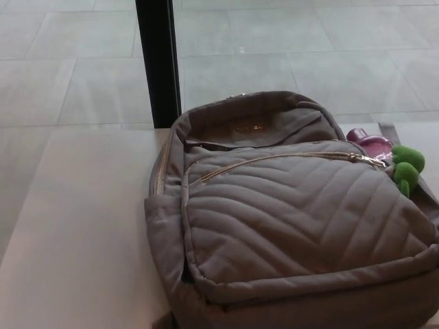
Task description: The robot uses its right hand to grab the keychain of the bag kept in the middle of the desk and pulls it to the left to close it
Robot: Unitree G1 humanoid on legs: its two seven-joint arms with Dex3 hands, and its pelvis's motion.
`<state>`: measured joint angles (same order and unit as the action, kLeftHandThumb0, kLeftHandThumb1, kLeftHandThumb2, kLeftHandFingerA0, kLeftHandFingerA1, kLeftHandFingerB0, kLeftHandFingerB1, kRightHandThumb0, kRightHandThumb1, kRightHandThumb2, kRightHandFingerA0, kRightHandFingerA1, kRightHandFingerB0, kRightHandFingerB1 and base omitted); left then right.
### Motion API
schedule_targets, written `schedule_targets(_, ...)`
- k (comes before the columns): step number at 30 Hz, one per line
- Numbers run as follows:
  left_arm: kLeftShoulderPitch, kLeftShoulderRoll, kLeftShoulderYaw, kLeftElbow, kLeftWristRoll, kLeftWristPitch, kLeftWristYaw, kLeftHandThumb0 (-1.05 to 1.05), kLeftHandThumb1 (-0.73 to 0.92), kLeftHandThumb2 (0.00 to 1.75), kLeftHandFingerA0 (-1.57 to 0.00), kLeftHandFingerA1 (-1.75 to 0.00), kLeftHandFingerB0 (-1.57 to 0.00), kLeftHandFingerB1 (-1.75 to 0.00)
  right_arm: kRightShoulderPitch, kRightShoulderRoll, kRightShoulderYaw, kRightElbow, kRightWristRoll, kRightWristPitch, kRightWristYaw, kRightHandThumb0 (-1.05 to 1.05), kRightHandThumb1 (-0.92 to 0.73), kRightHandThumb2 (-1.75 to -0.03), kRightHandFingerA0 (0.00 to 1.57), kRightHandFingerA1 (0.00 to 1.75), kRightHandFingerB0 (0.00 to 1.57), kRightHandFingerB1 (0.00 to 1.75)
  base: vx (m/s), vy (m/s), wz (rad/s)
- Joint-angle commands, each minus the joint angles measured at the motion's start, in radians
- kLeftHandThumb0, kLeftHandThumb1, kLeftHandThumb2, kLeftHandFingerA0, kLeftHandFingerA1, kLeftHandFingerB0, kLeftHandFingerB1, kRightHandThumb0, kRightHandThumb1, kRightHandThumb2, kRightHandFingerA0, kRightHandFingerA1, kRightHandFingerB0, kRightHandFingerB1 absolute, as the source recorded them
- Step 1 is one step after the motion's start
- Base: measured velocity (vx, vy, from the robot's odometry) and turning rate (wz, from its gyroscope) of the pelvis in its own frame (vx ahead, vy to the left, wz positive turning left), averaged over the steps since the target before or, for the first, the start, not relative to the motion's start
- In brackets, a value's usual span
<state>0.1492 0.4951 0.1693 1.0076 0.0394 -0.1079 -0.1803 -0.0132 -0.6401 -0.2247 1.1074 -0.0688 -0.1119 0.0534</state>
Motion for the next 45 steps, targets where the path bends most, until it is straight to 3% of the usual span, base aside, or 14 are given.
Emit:
schedule_targets(1, 0.016, 0.02, 0.018, 0.019, -0.025, -0.057, -0.04, -0.45, 0.65, 0.58, -0.42, -0.53, -0.38, -0.41, -0.011, -0.007, 0.0, 0.023, 0.012, -0.043, 0.019, -0.54, -0.51, -0.83, 0.69, 0.68, 0.39, 0.49, 0.0, 0.0, 0.0)
schedule_targets(18, 0.062, 0.028, 0.04, 0.023, -0.031, -0.088, -0.048, -0.45, 0.65, 0.58, -0.42, -0.53, -0.38, -0.41, -0.014, 0.004, 0.02, 0.047, 0.007, -0.065, 0.02, -0.54, -0.51, -0.83, 0.69, 0.68, 0.39, 0.49, 0.0, 0.0, 0.0)
schedule_targets(19, 0.082, -0.01, 0.274, -0.012, -0.284, -0.045, -0.091, -0.51, 0.65, 0.59, -0.5, -0.58, -0.48, -0.45, -0.187, -0.102, -0.317, -0.123, 0.361, 0.067, 0.103, -0.65, -0.6, -0.59, 0.35, 0.42, 0.14, 0.26, 0.0, 0.0, 0.0)
schedule_targets(20, 0.052, -0.023, 0.322, -0.036, -0.316, 0.021, -0.023, -0.48, 0.63, 0.59, -0.65, -0.62, -0.59, -0.46, -0.155, -0.095, -0.312, -0.168, 0.348, 0.07, 0.119, -0.67, -0.49, -0.81, 0.27, 0.5, 0.08, 0.39, -0.03, -0.006, -0.06)
schedule_targets(21, 0.051, -0.027, 0.329, -0.04, -0.31, 0.024, -0.025, -0.48, 0.63, 0.59, -0.65, -0.62, -0.59, -0.46, -0.153, -0.092, -0.322, -0.175, 0.342, 0.075, 0.122, -0.67, -0.49, -0.81, 0.27, 0.5, 0.08, 0.39, 0.0, 0.0, 0.0)
schedule_targets(22, 0.041, -0.037, 0.384, -0.098, -0.368, 0.047, -0.027, -0.46, 0.69, 0.6, -0.54, -0.54, -0.48, -0.42, -0.093, -0.084, -0.295, -0.216, 0.302, 0.045, 0.136, -0.61, -0.49, -0.79, 0.26, 0.51, 0.09, 0.39, 0.0, 0.0, 0.0)
schedule_targets(23, 0.046, -0.032, 0.395, -0.176, -0.365, 0.061, -0.023, -0.51, 0.67, 0.61, -0.62, -0.58, -0.54, -0.45, -0.079, -0.083, -0.271, -0.174, 0.255, 0.019, 0.138, -0.56, -0.47, -0.76, 0.31, 0.52, 0.13, 0.39, 0.0, 0.0, 0.0)
schedule_targets(26, 0.004, -0.021, 0.422, -0.218, -0.355, 0.08, -0.026, -0.5, 0.67, 0.6, -0.6, -0.53, -0.55, -0.43, -0.056, -0.069, -0.236, -0.131, 0.2, 0.015, 0.153, -0.54, -0.47, -0.74, 0.29, 0.5, 0.2, 0.4, 0.0, 0.0, 0.0)
schedule_targets(30, -0.018, -0.023, 0.439, -0.263, -0.335, 0.128, -0.033, -0.47, 0.67, 0.6, -0.58, -0.54, -0.53, -0.45, -0.055, -0.046, -0.237, -0.128, 0.195, 0.051, 0.164, -0.5, -0.49, -0.74, 0.31, 0.49, 0.22, 0.41, 0.0, 0.0, 0.0)
schedule_targets(31, -0.018, -0.027, 0.439, -0.274, -0.328, 0.149, -0.032, -0.49, 0.63, 0.59, -0.52, -0.58, -0.48, -0.46, -0.054, -0.043, -0.244, -0.125, 0.203, 0.061, 0.172, -0.45, -0.6, -0.59, 0.33, 0.41, 0.26, 0.32, 0.0, 0.0, 0.0)
schedule_targets(38, 0.016, -0.043, 0.438, -0.31, -0.336, 0.346, -0.056, -0.49, 0.61, 0.6, -0.5, -0.63, -0.48, -0.51, -0.048, -0.037, -0.27, -0.053, 0.217, 0.062, 0.186, -0.42, -0.63, -0.58, 0.39, 0.43, 0.35, 0.35, 0.0, 0.0, 0.0)
schedule_targets(39, 0.032, -0.038, 0.39, -0.296, -0.304, 0.327, -0.112, -0.47, 0.65, 0.59, -0.52, -0.56, -0.46, -0.45, -0.004, -0.023, -0.24, -0.073, 0.196, 0.045, 0.216, -0.45, -0.61, -0.58, 0.31, 0.38, 0.34, 0.34, 0.0, 0.0, 0.0)
schedule_targets(43, 0.1, -0.044, 0.286, -0.391, -0.256, 0.262, -0.214, -0.51, 0.67, 0.59, -0.45, -0.5, -0.43, -0.43, 0.073, 0.011, -0.141, -0.15, 0.147, 0.01, 0.277, -0.42, -0.57, -0.57, 0.3, 0.4, 0.34, 0.33, 0.0, 0.0, 0.0)
schedule_targets(45, 0.108, -0.061, 0.242, -0.45, -0.261, 0.276, -0.229, -0.51, 0.66, 0.6, -0.51, -0.5, -0.52, -0.44, 0.089, 0.017, -0.077, -0.166, 0.121, -0.003, 0.327, -0.44, -0.57, -0.58, 0.26, 0.39, 0.31, 0.32, 0.0, 0.0, 0.0)
